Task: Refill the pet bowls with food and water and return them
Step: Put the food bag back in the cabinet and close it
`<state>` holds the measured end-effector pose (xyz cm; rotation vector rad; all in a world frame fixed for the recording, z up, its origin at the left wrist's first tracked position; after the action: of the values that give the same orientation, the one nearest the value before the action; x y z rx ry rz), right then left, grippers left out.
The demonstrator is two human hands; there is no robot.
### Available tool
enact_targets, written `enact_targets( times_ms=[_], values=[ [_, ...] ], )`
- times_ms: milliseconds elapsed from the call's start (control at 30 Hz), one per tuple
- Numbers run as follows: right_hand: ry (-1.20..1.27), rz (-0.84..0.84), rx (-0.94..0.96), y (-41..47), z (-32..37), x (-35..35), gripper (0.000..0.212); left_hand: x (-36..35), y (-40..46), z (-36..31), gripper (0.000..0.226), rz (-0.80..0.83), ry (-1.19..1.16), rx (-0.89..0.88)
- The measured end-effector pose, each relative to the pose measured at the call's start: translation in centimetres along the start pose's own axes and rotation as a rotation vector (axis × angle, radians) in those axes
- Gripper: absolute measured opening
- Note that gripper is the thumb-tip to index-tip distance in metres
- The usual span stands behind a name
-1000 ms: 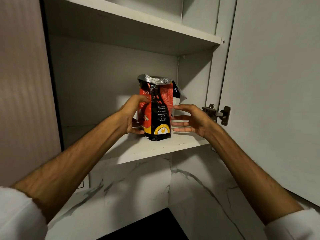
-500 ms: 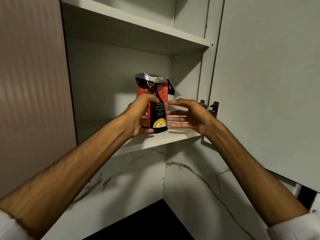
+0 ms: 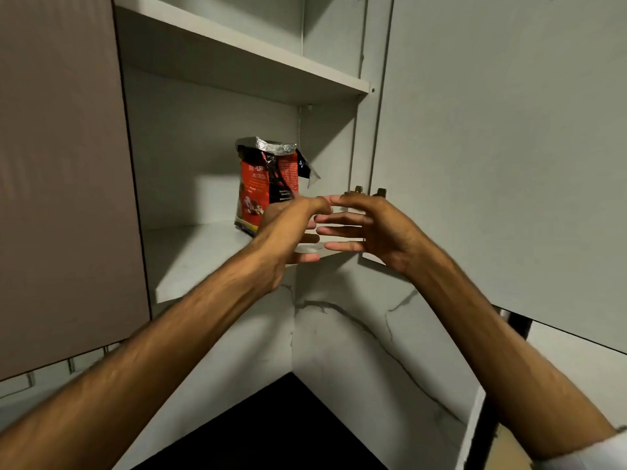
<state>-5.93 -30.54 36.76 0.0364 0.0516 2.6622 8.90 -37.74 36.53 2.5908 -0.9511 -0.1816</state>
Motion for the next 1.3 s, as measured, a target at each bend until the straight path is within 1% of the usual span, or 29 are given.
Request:
enact_targets(
  times_ms=[133,267,467,633,767,933,1067,1200,1300],
  values=[
    [-0.011,-0.049,0.003,-2.9,-0.4,1.3,0.034,-1.8,-1.5,0.0,0.011,0.055,-0.024,-0.024],
    [-0.031,-0.129,0.012,-6.1,-1.1,3.0,0.031,-4.1,-2.9,0.3,0.01,0.132,-0.074,-0.039],
    [-0.065,-0.243,0.019,-11.1,-1.8,5.7,0.027,-7.6,-4.7,0.9,0.022,0.245,-0.117,-0.055],
    [-0.117,-0.363,0.061,-15.0,-2.4,7.6,0.026,-10.8,-6.5,1.0,0.019,0.322,-0.144,-0.076],
    [-0.143,-0.446,0.09,-18.1,-2.8,9.2,0.025,-13.6,-8.0,1.1,0.031,0.407,-0.161,-0.096],
    [-0.187,-0.534,0.128,-21.5,-3.3,11.3,0.026,-17.0,-9.5,1.0,0.037,0.48,-0.182,-0.139],
    [-0.227,-0.64,0.173,-23.6,-3.7,13.3,0.025,-19.3,-10.5,0.7,0.06,0.51,-0.13,-0.217],
    [-0.203,-0.794,0.245,-25.8,-4.0,16.0,0.024,-22.0,-11.2,0.7,0.062,0.545,-0.036,-0.305],
    [-0.173,-0.921,0.294,-27.1,-4.3,18.1,0.022,-23.8,-11.4,0.6,0.063,0.536,0.108,-0.432]
  ],
)
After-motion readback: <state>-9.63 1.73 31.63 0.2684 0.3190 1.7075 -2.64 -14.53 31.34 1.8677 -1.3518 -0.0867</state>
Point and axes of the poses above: each hand's wrist, its own y-axis towards the middle knuckle, its own x-axis out of the back of the hand, z = x × y, the point moved 3 cm from there along y, towards the middle knuckle, and after that the axes turned 11 degrees about -x, right-handed, at the moved point
